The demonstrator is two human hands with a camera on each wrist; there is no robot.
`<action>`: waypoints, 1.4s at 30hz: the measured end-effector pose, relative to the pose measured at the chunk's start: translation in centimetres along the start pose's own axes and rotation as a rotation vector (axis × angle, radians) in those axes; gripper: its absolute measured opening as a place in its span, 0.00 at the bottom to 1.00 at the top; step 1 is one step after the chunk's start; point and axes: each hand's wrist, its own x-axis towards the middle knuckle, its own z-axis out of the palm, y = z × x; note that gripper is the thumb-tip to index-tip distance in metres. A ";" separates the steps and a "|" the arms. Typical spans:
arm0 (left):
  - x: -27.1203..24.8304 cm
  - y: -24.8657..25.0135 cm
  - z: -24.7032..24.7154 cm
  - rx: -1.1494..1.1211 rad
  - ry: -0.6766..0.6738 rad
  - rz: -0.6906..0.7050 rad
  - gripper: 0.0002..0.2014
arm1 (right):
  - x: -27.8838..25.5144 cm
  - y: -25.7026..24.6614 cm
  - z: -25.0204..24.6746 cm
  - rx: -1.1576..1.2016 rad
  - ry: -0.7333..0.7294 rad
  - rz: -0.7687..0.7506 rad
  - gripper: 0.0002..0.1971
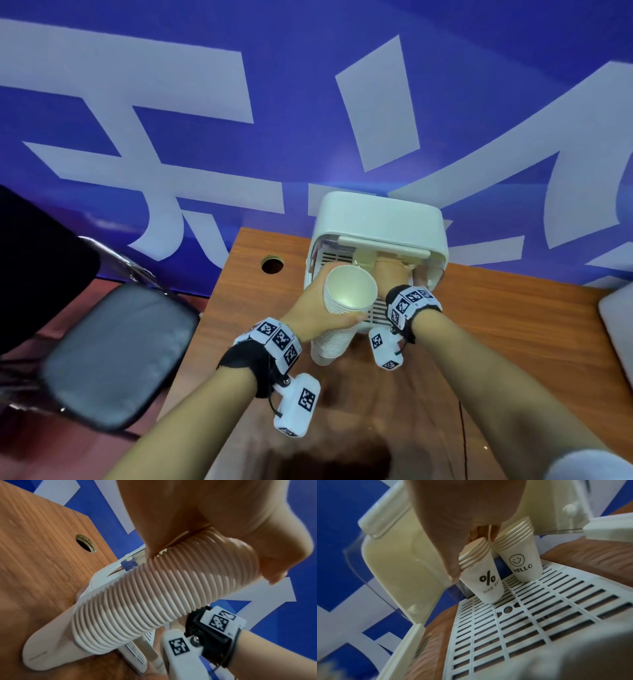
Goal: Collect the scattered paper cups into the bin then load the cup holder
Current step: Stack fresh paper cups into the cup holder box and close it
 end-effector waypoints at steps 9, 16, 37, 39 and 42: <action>0.2 -0.4 -0.4 -0.019 0.000 0.004 0.38 | 7.5 2.3 4.8 -0.176 -0.212 -0.039 0.29; 0.2 0.0 -0.1 0.000 -0.016 0.021 0.35 | 6.1 0.7 3.4 -0.394 -0.188 -0.165 0.17; -1.4 0.3 1.8 0.078 -0.005 0.015 0.47 | -11.9 -2.5 -8.8 0.220 -0.218 -0.514 0.26; -1.5 0.4 1.9 0.059 -0.011 -0.005 0.45 | -13.0 -3.4 -8.5 -0.059 -0.204 -0.550 0.38; -1.4 0.5 1.9 0.067 -0.009 -0.019 0.43 | -13.5 -4.0 -8.1 -0.291 -0.063 -0.603 0.43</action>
